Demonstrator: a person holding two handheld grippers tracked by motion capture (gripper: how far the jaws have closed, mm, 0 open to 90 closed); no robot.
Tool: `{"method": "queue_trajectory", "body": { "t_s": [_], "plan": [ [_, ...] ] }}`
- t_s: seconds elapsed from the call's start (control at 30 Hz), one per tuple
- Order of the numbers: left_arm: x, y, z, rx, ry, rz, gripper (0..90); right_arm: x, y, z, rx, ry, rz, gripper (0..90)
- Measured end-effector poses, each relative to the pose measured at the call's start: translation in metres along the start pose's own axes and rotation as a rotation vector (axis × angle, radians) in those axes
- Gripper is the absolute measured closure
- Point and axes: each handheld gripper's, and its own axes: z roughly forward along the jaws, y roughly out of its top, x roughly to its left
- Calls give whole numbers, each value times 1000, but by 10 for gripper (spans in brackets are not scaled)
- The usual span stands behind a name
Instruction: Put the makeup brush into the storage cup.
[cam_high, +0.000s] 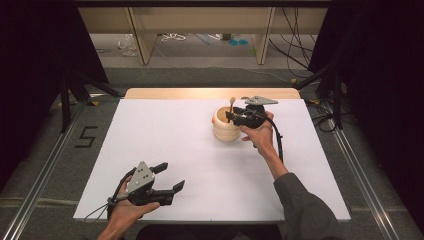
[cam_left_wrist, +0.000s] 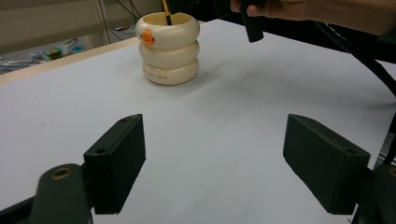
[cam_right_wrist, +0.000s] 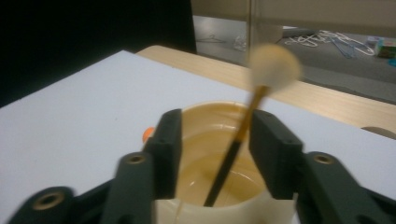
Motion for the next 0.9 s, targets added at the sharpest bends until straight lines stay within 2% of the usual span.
{"method": "queue_trajectory", "body": {
  "t_s": [0.03, 0.1, 0.23, 0.27, 0.3, 0.47, 0.57, 0.6, 0.63, 0.73, 0.9],
  "plan": [
    [1, 0, 0, -5, -2, 7, 210, 0, 1, -1, -4, -3, 28, 452],
    [1, 0, 0, -1, 0, 13, 211, -1, 2, -4, -9, -8, 36, 413],
    [0, 0, 1, -9, -6, -1, 211, -3, 2, -8, -10, -12, 26, 394],
    [1, 0, 1, -9, -5, 3, 211, -2, 3, -9, -5, -11, 40, 387],
    [1, 0, 0, -6, -1, 8, 211, -3, 3, -10, -16, -16, 30, 383],
    [1, 1, 0, -2, 2, 8, 211, -1, 4, -13, -10, -12, 37, 360],
    [1, 1, -1, -3, 3, 10, 210, -1, 5, -15, -13, -16, 29, 338],
    [1, 1, -1, -4, 3, 11, 210, -1, 5, -15, -29, -22, 16, 332],
    [1, 1, -1, -5, 3, 10, 210, 1, 5, -17, -12, -18, 38, 326],
    [1, 1, -1, -7, 2, 10, 210, 1, 5, -21, -19, -37, 21, 303],
    [2, 1, -1, -8, 4, 18, 209, 2, 4, -30, -16, -46, 36, 262]
  ]
}}
